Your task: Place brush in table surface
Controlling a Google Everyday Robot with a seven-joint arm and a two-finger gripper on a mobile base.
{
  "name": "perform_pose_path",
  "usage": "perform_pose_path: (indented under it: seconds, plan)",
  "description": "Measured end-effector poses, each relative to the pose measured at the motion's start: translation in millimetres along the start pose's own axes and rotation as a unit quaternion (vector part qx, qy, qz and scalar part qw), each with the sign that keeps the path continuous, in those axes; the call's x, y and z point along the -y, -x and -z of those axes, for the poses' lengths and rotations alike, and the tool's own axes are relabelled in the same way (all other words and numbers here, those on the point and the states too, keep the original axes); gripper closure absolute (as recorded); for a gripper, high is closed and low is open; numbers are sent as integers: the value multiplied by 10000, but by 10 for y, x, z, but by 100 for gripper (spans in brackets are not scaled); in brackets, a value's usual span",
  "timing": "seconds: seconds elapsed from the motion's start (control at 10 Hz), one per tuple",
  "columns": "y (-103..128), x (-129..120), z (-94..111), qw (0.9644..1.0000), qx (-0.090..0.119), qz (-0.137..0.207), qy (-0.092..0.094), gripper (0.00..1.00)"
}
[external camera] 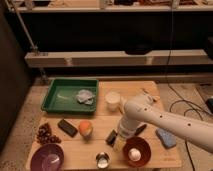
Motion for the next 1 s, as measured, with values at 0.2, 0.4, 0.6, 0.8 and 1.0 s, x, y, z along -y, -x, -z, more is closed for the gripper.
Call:
perform_pose_path:
  seconds: [0.2, 0.4, 0.6, 0.8, 1.0]
  plan:
    - [-79, 99, 407, 10000, -5, -10, 6, 38]
    - [-140, 171, 699, 10000, 2, 59, 41, 38]
    - [-122, 189, 803, 9996, 4, 266, 126, 38]
    - [-77, 159, 711, 9984, -37, 537, 197, 38]
    - [-56, 143, 653, 9977, -68, 633, 220, 38]
